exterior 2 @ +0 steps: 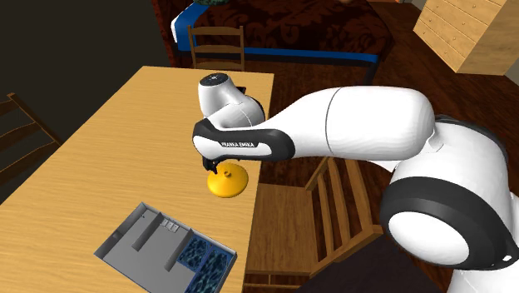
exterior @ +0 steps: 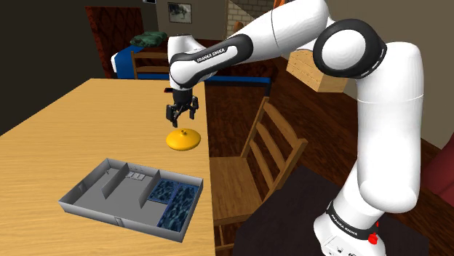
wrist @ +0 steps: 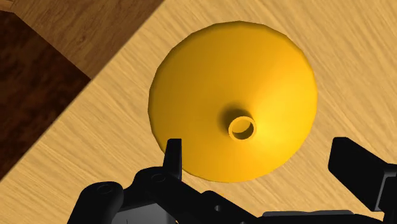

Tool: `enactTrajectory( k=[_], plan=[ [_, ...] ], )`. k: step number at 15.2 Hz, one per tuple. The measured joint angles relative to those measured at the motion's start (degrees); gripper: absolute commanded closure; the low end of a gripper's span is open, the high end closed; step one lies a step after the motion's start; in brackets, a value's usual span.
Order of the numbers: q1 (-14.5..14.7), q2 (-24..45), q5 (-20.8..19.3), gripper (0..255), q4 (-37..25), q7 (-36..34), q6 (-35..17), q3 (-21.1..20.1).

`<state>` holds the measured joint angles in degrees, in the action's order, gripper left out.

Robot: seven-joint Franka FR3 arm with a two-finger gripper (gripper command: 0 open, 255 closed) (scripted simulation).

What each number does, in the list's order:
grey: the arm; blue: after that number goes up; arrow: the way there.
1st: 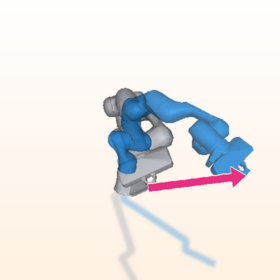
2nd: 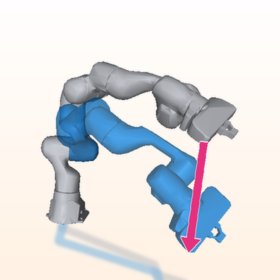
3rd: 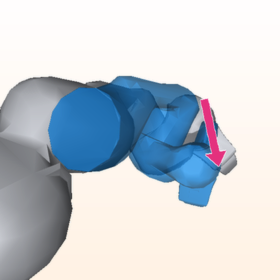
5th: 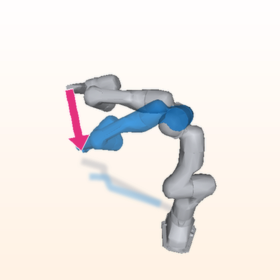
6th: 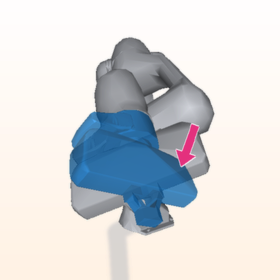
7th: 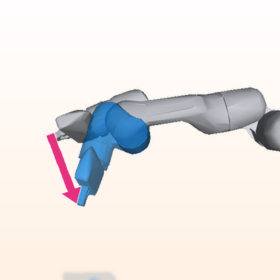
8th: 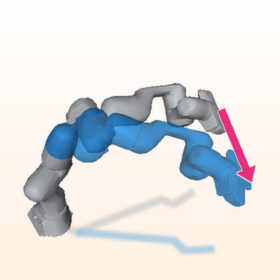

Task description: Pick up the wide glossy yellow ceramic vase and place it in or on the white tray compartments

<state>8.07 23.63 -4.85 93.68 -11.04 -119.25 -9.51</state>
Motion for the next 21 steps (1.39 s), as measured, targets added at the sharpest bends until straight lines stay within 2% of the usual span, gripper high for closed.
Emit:
enactTrajectory(
  k=[3,9,15,16,21],
  plan=[
    [0.4,2.3,-0.4,0,-2.1,-0.2,-0.4,0.1],
    [0.5,4.5,-0.9,0,-1.0,-0.5,-3.8,0.3],
    [0.6,4.8,-0.9,0,-0.9,-0.5,-4.2,0.3],
    [0.6,4.8,-0.9,255,-0.9,-0.5,-4.2,0.3],
    [0.6,4.7,-0.9,255,-0.9,-0.5,-4.2,0.3]
  ],
)
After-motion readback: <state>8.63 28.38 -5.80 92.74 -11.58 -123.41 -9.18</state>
